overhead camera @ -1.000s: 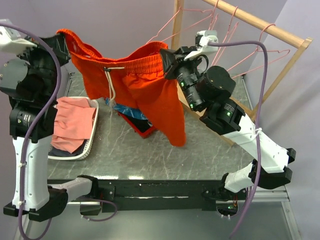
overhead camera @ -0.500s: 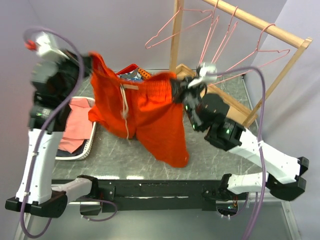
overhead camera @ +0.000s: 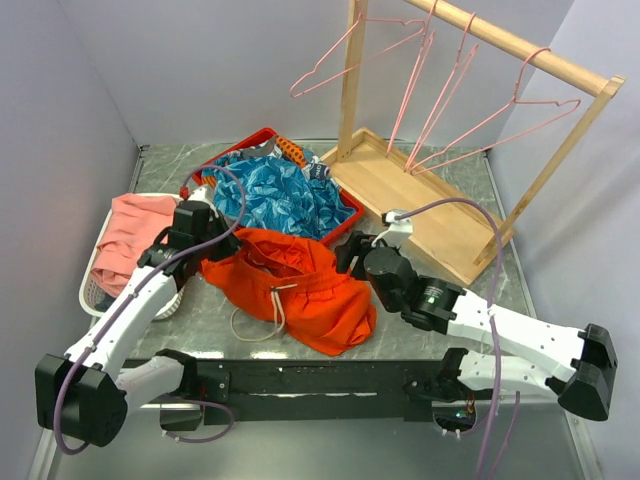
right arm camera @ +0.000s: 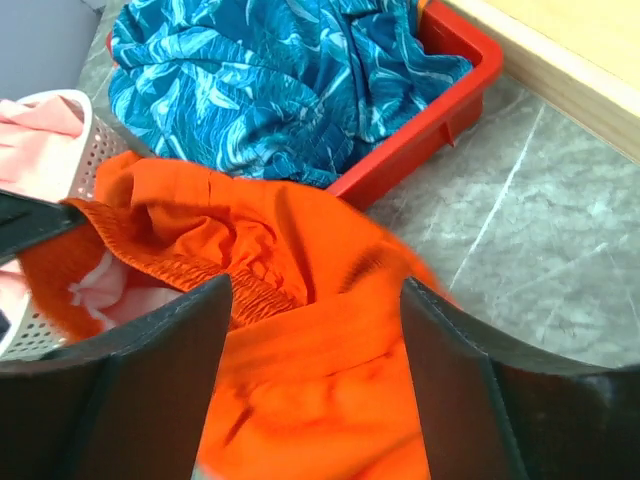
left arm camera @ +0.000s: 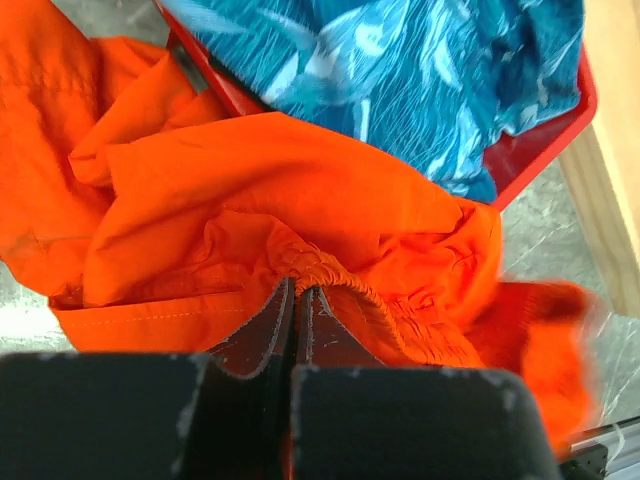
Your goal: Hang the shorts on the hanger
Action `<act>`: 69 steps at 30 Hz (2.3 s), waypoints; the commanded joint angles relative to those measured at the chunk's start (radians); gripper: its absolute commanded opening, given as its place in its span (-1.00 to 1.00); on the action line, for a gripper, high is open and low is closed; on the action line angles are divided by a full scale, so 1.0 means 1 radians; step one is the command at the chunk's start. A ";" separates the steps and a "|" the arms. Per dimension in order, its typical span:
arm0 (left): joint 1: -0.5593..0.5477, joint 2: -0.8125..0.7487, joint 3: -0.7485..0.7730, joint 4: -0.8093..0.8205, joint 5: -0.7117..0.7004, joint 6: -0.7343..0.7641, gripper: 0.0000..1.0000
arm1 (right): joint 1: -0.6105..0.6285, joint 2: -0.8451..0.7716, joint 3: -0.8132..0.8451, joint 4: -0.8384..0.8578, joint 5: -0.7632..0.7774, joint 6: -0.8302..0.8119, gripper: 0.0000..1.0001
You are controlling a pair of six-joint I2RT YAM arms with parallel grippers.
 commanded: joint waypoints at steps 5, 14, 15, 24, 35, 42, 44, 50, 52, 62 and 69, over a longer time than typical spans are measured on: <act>-0.010 -0.006 -0.016 0.061 0.056 0.009 -0.98 | -0.003 -0.194 0.165 -0.215 0.059 0.170 0.66; -0.010 -0.037 0.000 0.061 0.068 0.037 -0.98 | -0.320 -0.117 0.481 -0.338 -0.114 0.132 0.65; -0.010 -0.040 0.003 0.055 0.065 0.043 -0.98 | -0.360 -0.107 0.521 -0.341 -0.139 0.126 0.65; -0.010 -0.072 0.004 0.058 0.045 0.058 -0.98 | -0.689 0.002 0.633 -0.337 -0.314 0.121 0.63; -0.010 -0.064 0.007 0.055 0.077 0.078 -0.98 | -0.878 0.087 0.592 -0.090 -0.426 0.100 0.56; -0.010 -0.060 0.004 0.060 0.088 0.084 -0.98 | -0.887 0.168 0.612 -0.044 -0.442 0.089 0.36; -0.010 -0.057 0.002 0.060 0.091 0.083 -0.98 | -0.891 0.182 0.618 -0.035 -0.443 0.080 0.31; -0.010 -0.058 0.000 0.060 0.088 0.089 -0.98 | -0.899 0.177 0.650 -0.029 -0.454 0.035 -0.45; -0.010 -0.055 0.002 0.061 0.092 0.089 -0.98 | -0.901 0.161 0.650 -0.026 -0.471 0.024 -0.67; -0.010 -0.052 0.002 0.063 0.100 0.093 -0.98 | -0.902 0.082 0.659 -0.039 -0.557 -0.008 -1.00; -0.010 -0.055 0.005 0.060 0.092 0.095 -0.98 | -0.902 -0.017 0.597 -0.134 -0.641 0.072 -1.00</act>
